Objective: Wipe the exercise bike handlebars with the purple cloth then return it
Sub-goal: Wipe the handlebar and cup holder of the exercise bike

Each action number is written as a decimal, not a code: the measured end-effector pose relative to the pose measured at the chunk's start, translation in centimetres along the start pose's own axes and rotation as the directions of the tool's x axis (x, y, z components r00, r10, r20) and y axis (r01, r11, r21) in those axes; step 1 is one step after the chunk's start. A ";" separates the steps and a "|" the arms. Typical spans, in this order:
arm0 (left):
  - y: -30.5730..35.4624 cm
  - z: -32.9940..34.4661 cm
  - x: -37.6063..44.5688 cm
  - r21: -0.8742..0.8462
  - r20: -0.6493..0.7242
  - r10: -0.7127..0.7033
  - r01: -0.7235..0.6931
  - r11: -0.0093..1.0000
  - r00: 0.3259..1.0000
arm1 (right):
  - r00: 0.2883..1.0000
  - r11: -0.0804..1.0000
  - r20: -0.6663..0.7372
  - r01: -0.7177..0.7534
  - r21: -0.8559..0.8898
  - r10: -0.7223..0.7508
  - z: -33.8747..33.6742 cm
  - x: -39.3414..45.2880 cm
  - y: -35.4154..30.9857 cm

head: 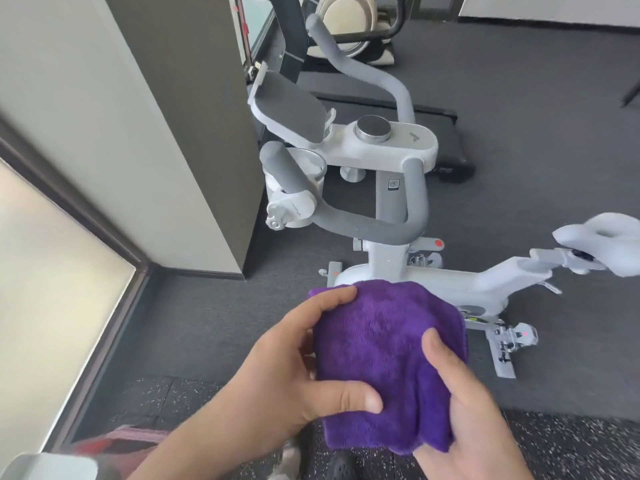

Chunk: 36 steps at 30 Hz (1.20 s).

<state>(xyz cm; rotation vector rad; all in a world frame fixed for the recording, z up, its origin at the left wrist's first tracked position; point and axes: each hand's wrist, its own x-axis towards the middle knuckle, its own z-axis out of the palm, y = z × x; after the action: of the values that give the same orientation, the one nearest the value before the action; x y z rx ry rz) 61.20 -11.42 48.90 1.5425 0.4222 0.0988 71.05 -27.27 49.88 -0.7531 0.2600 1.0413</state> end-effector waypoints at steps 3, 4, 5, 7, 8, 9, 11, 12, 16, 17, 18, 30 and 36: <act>0.6 -0.7 2.1 -0.002 0.069 0.049 -0.049 0.999 0.996 | 0.999 0.999 -0.030 -0.038 0.015 0.038 1.0 1.1 -0.1; 1.0 -1.0 2.8 0.032 0.083 0.052 -0.054 0.998 0.995 | 0.999 0.999 -0.015 -0.046 0.004 0.046 1.3 1.5 0.0; 1.6 -1.4 3.5 0.076 0.100 0.046 -0.054 0.996 0.994 | 0.999 0.999 -0.001 -0.046 -0.012 0.046 1.7 1.7 0.0; 2.7 -2.1 4.7 0.156 0.151 0.033 -0.057 0.986 0.988 | 0.998 0.999 0.054 -0.037 0.005 0.036 2.6 2.3 -0.1; 3.4 -2.6 5.2 0.218 0.177 0.046 -0.085 0.972 0.983 | 0.995 0.999 0.091 -0.038 0.031 0.035 2.8 2.5 -0.2; 4.2 -3.2 5.6 0.311 0.188 0.074 -0.130 0.942 0.979 | 0.996 0.999 0.089 -0.032 0.032 0.029 3.1 2.8 -0.5; 5.7 -4.9 6.4 0.523 0.184 0.200 -0.268 0.809 0.962 | 0.997 0.999 -0.065 0.036 -0.041 -0.039 3.5 3.4 -1.2; 6.2 -6.1 7.1 0.608 0.168 0.298 -0.337 0.719 0.940 | 0.984 0.992 -0.130 0.114 -0.045 -0.119 3.6 3.9 -1.5; 7.4 -9.9 10.4 0.851 0.070 0.648 -0.384 0.358 0.759 | 0.852 0.905 -0.305 0.393 -0.166 -0.426 3.9 4.9 -3.4; 7.4 -10.6 11.5 0.887 0.082 0.666 -0.359 0.291 0.742 | 0.817 0.875 -0.319 0.425 -0.229 -0.481 4.1 5.2 -4.0; 7.1 -11.0 12.5 0.909 0.107 0.654 -0.340 0.240 0.749 | 0.784 0.844 -0.323 0.453 -0.285 -0.530 4.0 5.6 -4.4; 4.8 -10.8 16.1 0.913 0.189 0.598 -0.363 0.185 0.779 | 0.689 0.474 -0.122 0.348 -0.809 -0.715 6.0 14.6 -2.2; 4.5 -10.7 16.1 0.911 0.170 0.601 -0.358 0.207 0.781 | 0.692 0.573 -0.254 0.276 -0.772 -0.676 4.0 13.4 -4.6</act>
<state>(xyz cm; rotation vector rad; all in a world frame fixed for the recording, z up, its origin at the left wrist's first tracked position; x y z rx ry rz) 73.46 4.07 50.32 2.8204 0.0920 0.6549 81.12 -16.81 47.70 -1.7118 0.0961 0.3041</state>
